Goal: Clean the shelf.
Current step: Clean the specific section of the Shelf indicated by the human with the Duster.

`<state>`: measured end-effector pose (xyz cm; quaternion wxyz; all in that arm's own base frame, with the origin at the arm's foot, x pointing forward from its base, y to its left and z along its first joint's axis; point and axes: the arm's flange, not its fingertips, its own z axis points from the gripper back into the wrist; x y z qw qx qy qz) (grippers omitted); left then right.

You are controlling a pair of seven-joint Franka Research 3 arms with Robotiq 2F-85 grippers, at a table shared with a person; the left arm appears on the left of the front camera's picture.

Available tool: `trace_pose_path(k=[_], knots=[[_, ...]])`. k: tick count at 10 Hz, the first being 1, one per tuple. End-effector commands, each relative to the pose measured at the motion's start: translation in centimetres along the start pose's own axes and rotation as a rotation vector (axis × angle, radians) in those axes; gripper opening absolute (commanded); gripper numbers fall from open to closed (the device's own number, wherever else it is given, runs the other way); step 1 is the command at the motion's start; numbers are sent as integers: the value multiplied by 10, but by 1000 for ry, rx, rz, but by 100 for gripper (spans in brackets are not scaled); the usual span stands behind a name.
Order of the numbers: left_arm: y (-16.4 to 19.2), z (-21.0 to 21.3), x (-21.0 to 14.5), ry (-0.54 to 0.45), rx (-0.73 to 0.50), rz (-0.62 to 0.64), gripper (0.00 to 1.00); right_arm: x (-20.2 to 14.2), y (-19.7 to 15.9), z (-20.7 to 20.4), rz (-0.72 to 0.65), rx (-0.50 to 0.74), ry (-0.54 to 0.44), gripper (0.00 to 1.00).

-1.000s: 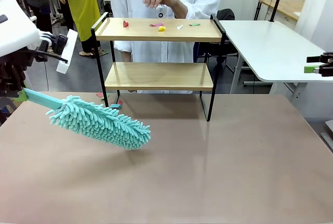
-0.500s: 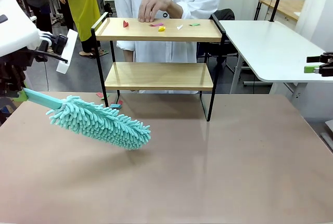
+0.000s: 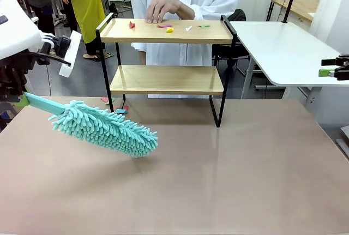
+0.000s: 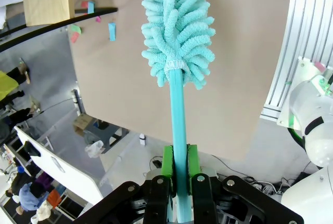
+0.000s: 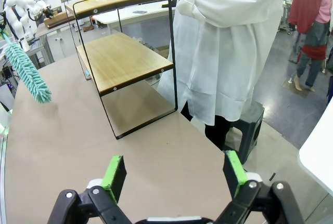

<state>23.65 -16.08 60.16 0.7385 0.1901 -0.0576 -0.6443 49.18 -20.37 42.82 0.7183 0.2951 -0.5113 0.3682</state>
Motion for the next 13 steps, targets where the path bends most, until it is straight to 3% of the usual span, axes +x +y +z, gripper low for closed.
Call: trace_pose_path(k=[1, 7, 10, 13], knots=[[1, -2, 0, -25, -1, 14, 13, 3, 1, -1, 7, -1, -1, 100], [0, 0, 0, 0, 0, 0, 13, 3, 1, -1, 7, -1, -1, 100], [14, 39, 4, -173, -66, -32, 13, 3, 1, -1, 7, -1, -1, 100], [33, 90, 43, -362, -117, -44, 13, 3, 1, -1, 7, -1, -1, 100]])
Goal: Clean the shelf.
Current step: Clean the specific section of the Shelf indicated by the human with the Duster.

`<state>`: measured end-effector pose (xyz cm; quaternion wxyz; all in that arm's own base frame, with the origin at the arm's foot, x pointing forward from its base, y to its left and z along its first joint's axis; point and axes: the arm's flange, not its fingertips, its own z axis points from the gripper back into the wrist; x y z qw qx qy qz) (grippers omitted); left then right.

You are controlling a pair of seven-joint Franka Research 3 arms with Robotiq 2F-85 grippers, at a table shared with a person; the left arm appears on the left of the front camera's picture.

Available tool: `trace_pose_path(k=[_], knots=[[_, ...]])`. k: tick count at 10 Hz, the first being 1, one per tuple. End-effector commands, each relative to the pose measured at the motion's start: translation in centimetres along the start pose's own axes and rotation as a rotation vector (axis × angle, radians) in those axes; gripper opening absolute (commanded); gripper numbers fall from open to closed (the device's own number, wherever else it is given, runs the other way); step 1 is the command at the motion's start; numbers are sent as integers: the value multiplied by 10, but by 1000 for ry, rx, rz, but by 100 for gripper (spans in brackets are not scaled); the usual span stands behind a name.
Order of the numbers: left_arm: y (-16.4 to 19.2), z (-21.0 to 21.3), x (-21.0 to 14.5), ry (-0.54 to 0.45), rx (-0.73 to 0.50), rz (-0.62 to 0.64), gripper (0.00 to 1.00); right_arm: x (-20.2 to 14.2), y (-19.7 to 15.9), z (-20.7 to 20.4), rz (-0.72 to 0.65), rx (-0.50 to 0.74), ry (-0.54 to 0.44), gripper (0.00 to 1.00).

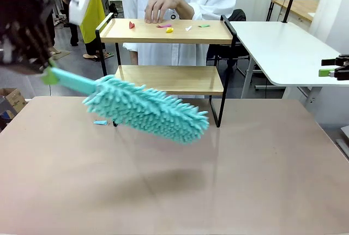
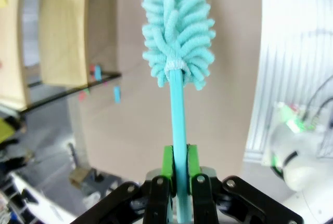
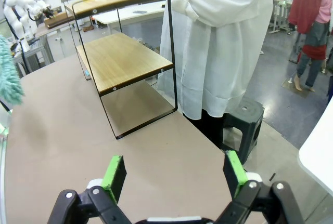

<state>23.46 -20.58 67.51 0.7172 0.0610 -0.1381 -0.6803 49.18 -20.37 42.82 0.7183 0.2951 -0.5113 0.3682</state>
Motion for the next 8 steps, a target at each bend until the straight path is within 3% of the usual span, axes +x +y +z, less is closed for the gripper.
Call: trace_pose_path(k=[1, 5, 8], knots=[[17, 21, 32, -93, -39, 40, 13, 3, 1, -1, 7, -1, -1, 100], [29, 59, 94, -247, 81, 382, 13, 3, 1, -1, 7, -1, -1, 100], [29, 71, 137, -253, 255, 663, 13, 3, 1, -1, 7, -1, -1, 100]])
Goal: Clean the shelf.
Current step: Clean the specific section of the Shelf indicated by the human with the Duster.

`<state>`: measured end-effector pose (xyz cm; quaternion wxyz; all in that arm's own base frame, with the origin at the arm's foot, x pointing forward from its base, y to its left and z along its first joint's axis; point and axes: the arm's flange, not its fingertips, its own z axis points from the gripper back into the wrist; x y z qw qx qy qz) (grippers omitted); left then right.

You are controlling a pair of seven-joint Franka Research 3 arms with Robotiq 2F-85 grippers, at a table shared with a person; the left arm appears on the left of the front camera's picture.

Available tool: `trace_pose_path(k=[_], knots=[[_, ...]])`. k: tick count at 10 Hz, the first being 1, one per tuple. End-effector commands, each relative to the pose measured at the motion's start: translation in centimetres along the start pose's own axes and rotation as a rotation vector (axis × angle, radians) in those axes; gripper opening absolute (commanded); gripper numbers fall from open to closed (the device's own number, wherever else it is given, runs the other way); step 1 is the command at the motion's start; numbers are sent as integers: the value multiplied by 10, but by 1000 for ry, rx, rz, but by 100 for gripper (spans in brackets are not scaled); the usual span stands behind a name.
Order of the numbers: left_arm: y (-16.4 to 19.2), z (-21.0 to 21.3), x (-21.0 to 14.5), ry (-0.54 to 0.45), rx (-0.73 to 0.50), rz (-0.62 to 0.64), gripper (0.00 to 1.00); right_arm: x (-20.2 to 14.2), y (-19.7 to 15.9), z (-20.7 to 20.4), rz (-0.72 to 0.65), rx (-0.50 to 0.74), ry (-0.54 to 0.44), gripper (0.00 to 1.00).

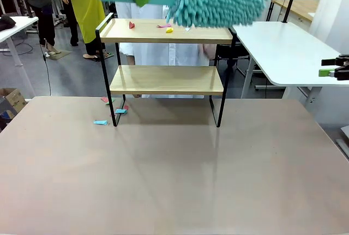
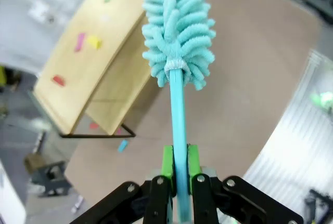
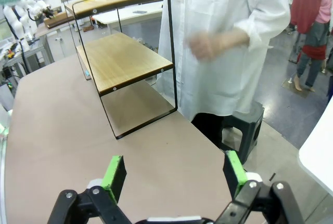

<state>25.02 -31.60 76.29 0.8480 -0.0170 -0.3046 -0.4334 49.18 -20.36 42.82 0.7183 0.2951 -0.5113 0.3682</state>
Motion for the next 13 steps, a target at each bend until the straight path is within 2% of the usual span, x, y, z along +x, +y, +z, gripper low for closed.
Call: trace_pose_path(k=[1, 3, 5, 6, 7, 8, 9, 10, 11, 13], knots=[[-22, -6, 27, -15, 158, 143, 13, 3, 1, -1, 7, -1, -1, 100], [-32, -26, 56, -51, 185, 274, 13, 3, 1, -1, 7, -1, -1, 100], [-34, -46, 73, -38, 200, 355, 13, 3, 1, -1, 7, -1, -1, 100], [-30, -50, 74, 101, 233, 366, 13, 3, 1, -1, 7, -1, -1, 100], [-34, -46, 56, -33, 168, 322, 13, 3, 1, -1, 7, -1, -1, 100], [-34, -46, 56, -33, 168, 322, 13, 3, 1, -1, 7, -1, -1, 100], [-30, -61, 62, 25, 184, 348, 13, 3, 1, -1, 7, -1, -1, 100], [-45, -62, 65, 30, 250, 380, 13, 3, 1, -1, 7, -1, -1, 100], [-56, -72, 75, 6, 301, 449, 13, 3, 1, -1, 7, -1, -1, 100], [-65, -97, 99, -37, 318, 543, 13, 3, 1, -1, 7, -1, -1, 100]])
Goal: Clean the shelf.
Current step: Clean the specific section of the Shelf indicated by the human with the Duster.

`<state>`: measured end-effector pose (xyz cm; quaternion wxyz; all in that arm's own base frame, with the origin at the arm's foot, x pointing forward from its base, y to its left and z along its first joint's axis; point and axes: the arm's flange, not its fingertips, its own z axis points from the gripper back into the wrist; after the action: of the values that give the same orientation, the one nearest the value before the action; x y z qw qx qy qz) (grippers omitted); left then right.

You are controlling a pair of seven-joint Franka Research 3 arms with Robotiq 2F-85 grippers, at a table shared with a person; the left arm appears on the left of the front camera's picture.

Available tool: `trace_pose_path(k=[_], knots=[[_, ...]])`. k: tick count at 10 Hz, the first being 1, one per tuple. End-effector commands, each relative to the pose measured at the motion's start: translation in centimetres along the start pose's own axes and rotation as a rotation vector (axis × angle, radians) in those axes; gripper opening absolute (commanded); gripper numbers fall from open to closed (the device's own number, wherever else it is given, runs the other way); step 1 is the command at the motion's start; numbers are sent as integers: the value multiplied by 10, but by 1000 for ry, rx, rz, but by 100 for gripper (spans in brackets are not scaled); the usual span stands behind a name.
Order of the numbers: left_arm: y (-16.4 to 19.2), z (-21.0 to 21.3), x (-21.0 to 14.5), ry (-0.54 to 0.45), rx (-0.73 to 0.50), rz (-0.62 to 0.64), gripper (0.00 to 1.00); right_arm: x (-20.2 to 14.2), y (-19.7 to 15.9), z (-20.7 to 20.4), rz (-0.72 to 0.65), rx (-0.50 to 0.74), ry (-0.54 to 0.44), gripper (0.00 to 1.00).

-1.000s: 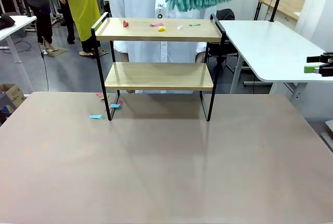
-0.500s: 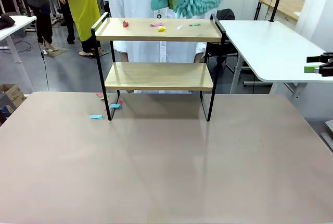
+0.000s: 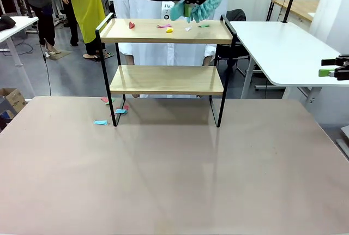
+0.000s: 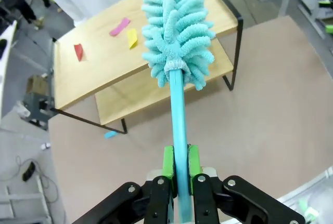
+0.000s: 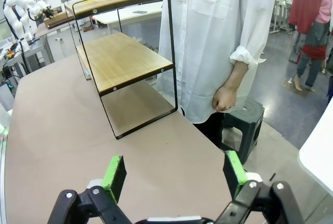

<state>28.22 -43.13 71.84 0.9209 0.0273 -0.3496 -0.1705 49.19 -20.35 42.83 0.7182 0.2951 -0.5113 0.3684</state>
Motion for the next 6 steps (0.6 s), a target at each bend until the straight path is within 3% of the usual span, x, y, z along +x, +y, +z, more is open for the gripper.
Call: trace_pose_path(k=[1, 6], knots=[[-33, -19, 24, -35, 18, 100, 13, 3, 1, 0, 6, -1, -1, 100], [-65, -49, 41, -106, -10, 287, 13, 3, 1, 0, 6, -1, -1, 100]])
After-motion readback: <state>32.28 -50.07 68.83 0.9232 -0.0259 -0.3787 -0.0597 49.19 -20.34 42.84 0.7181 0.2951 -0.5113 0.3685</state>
